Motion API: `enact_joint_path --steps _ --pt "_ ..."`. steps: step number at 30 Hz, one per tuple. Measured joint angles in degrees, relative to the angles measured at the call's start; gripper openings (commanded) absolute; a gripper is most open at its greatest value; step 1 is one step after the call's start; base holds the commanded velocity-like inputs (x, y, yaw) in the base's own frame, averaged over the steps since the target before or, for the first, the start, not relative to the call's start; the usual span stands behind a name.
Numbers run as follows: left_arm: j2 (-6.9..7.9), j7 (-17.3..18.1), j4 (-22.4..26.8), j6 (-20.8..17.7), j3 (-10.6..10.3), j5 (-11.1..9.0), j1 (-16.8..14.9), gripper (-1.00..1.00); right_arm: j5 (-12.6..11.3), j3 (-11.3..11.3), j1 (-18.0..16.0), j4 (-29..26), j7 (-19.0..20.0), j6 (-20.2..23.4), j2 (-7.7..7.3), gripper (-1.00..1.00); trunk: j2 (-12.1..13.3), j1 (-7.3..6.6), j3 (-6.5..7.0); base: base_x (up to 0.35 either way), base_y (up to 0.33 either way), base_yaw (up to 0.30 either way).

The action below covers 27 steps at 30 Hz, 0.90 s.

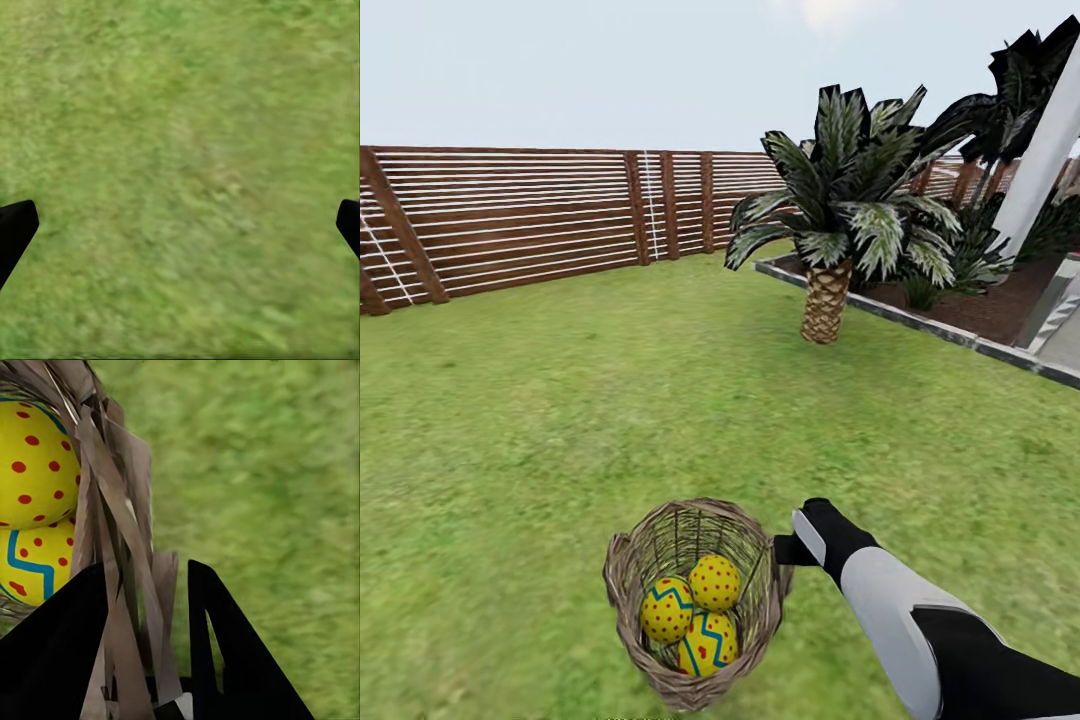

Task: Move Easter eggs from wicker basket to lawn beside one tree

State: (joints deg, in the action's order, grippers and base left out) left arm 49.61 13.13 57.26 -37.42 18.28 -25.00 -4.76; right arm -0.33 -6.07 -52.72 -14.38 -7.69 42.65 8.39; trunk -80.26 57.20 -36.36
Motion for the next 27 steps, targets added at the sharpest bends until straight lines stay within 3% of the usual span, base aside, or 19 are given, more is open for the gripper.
enact_joint_path --steps 3,7,10,27 --pt "-2.83 -4.16 4.55 -3.05 0.01 -0.18 -0.05 1.0 0.02 0.02 0.0 0.0 0.0 -0.03 0.04 -1.0 1.2 -0.66 0.54 0.0 0.0 0.289" --pt "-9.33 -12.45 11.94 -7.26 0.01 0.0 -0.1 1.0 -0.07 0.02 0.01 0.0 0.01 -0.06 0.22 -1.0 2.81 -1.54 1.26 0.0 0.0 0.289" --pt "-11.43 -14.75 17.09 -9.1 -0.01 0.49 -0.03 1.0 -0.08 -0.02 0.0 0.0 0.02 -0.05 0.26 -1.0 4.01 -2.2 1.8 0.0 0.0 0.288" --pt "-12.0 -15.11 18.28 -10.19 0.01 0.43 0.11 1.0 -0.22 -0.25 0.01 -0.11 0.0 -0.11 0.13 -1.0 10.84 -5.93 4.85 0.0 0.0 0.271"
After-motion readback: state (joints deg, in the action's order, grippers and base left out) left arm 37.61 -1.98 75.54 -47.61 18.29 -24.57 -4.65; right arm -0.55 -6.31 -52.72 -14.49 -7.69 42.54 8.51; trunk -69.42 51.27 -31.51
